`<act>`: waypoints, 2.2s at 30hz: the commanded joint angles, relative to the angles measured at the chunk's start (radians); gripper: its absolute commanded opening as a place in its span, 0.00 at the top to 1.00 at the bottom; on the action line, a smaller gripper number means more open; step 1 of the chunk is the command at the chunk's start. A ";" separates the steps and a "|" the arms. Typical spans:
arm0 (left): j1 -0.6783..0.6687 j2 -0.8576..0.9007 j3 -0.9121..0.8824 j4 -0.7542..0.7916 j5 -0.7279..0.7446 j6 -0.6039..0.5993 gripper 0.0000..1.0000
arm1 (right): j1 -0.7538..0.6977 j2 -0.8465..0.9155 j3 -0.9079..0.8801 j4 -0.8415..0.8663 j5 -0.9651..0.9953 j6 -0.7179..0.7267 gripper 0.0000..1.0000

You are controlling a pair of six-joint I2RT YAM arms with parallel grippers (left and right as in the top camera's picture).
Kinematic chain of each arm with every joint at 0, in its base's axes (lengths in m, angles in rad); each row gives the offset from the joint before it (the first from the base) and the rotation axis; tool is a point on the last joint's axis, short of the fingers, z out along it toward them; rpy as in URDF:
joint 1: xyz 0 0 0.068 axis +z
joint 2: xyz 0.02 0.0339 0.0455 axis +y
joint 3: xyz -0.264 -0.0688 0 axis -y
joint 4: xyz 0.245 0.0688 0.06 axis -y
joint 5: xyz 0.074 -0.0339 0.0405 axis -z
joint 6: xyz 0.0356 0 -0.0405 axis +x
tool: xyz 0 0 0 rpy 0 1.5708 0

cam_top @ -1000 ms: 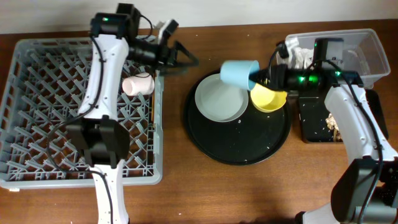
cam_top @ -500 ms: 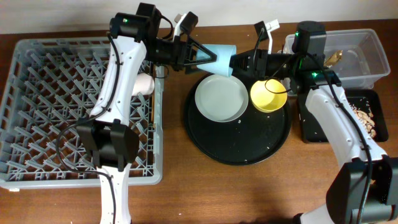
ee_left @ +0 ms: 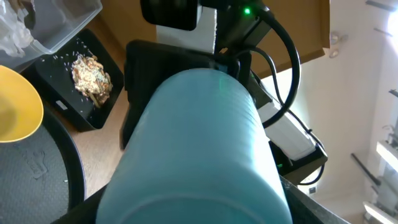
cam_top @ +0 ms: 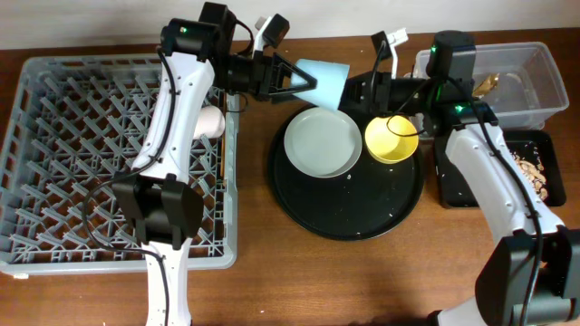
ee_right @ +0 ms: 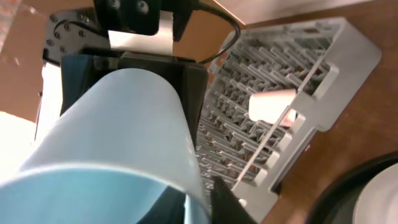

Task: Sort waste into correct bins and load items into the dishwasher rack
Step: 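Hand the blue cup from the right gripper to the left gripper, then place the blue cup upside down in the dish rack, left gripper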

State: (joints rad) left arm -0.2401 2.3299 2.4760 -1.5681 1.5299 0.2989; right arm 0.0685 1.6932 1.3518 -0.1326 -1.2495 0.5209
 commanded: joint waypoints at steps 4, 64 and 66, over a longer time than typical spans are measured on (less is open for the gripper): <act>0.023 -0.034 0.020 0.005 0.023 0.013 0.46 | 0.016 -0.011 0.008 -0.010 -0.037 -0.016 0.64; 0.161 -0.356 -0.693 0.225 -1.474 -0.400 0.18 | -0.226 -0.011 0.008 -0.398 0.126 -0.282 0.02; 0.162 -0.356 -0.676 0.217 -1.474 -0.400 0.07 | -0.226 -0.011 0.008 -0.399 0.126 -0.282 0.02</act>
State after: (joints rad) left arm -0.0822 2.0006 1.7905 -1.3449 0.0662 -0.1005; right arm -0.1593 1.6932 1.3521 -0.5282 -1.1290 0.2539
